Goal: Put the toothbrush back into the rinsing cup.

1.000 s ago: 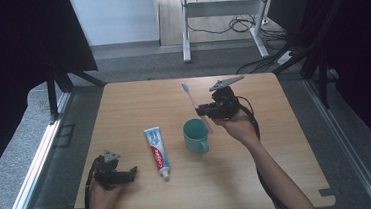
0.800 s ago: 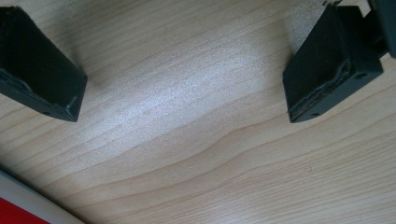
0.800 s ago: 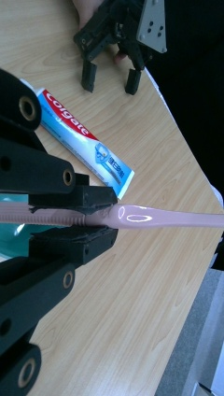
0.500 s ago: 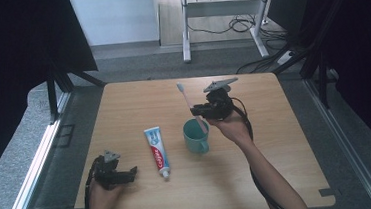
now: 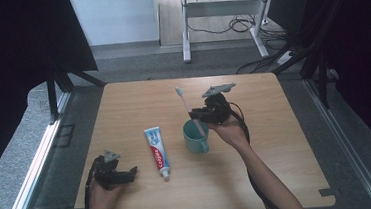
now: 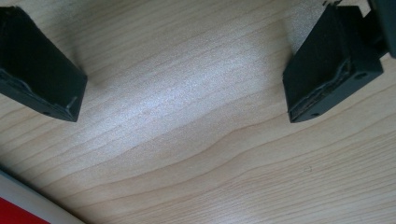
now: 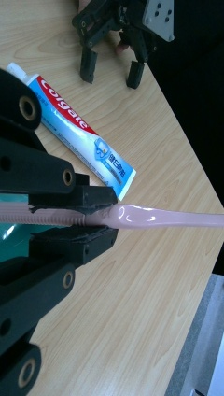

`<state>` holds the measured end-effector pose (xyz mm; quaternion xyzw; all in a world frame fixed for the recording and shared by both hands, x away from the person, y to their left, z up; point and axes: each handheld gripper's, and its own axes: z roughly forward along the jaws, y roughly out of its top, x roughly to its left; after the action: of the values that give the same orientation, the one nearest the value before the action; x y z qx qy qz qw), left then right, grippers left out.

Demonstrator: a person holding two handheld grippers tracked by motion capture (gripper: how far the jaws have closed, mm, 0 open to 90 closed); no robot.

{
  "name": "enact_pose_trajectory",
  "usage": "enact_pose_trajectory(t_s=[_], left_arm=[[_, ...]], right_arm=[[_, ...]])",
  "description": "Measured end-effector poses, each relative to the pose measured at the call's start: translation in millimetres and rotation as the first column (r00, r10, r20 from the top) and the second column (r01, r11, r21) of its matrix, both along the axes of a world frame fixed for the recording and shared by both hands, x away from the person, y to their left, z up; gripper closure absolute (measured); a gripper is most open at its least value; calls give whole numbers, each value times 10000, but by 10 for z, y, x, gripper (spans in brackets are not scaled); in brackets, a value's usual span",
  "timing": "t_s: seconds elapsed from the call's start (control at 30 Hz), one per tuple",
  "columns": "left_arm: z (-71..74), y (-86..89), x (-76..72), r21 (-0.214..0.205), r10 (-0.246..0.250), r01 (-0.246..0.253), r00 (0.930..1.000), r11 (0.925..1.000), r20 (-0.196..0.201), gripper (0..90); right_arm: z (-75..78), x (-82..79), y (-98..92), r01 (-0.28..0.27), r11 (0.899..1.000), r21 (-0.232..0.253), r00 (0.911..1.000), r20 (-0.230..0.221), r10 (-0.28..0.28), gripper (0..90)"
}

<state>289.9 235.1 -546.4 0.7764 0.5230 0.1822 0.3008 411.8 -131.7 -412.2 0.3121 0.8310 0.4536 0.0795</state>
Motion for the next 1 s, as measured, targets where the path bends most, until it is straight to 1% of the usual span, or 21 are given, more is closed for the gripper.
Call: enact_pose_trajectory(t_s=[0.47,0.7,1.0], left_arm=[[-1,0,0,13,4,-4,10000,10000,7,0],[0,0,0,16,1,-1,10000,10000,6,0],[0,0,0,9,-2,2,10000,10000,6,0]], right_arm=[[-224,5,-27,5,10000,-45,9999,-161,-6,792],[-304,0,-42,-11,10000,-8,9995,-329,11,791],[-406,-8,-15,-65,9999,-76,9989,-465,62,791]])
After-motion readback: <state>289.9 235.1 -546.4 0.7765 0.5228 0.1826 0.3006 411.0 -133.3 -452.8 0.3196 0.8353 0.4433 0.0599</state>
